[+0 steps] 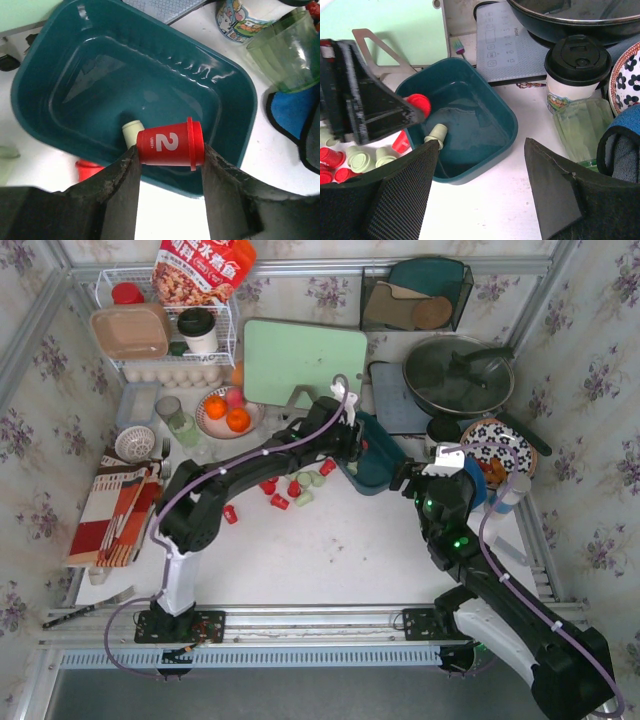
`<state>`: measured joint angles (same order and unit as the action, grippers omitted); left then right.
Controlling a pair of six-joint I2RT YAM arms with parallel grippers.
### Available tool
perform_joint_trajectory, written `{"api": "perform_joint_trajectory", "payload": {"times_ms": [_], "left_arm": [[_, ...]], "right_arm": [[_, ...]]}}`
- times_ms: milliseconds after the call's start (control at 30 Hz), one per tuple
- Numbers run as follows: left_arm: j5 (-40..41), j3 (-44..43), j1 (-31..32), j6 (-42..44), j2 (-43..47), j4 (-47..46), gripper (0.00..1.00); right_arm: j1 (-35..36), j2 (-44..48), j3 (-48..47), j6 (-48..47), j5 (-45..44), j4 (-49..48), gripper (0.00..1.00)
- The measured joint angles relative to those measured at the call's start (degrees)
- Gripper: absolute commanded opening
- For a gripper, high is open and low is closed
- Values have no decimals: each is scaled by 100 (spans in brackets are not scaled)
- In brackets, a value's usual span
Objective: Mix the coffee capsules in the storage basket
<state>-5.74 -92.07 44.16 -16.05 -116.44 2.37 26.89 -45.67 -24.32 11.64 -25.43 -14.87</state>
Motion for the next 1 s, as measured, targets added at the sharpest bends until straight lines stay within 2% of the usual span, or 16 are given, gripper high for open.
{"api": "perform_joint_trajectory", "payload": {"times_ms": [133, 267, 300, 333, 367, 567, 767, 1000], "left_arm": [[-66, -435, 0, -46, -518, 74, 69], [-96, -595, -2, -61, -774, 103, 77], [-114, -601, -2, -61, -793, 98, 82], [-120, -601, -2, -61, -798, 101, 98], [-136, -601, -2, -61, -798, 94, 100], [-131, -299, 0, -28, -490, 4, 99], [83, 431, 0, 63, 433, -133, 99], [999, 1657, 7, 243, 1816, -214, 99]], "right_arm": [[0, 0, 0, 22, 2, -2, 77], [0, 4, 0, 24, 4, -4, 77], [0, 4, 0, 24, 7, -2, 77], [0, 4, 0, 26, 7, -4, 77], [0, 4, 0, 26, 7, -4, 77], [0, -55, -2, 24, 9, -20, 78], [0, -223, -57, 22, 11, -24, 77], [0, -551, -87, -28, 273, -122, 74]]}}
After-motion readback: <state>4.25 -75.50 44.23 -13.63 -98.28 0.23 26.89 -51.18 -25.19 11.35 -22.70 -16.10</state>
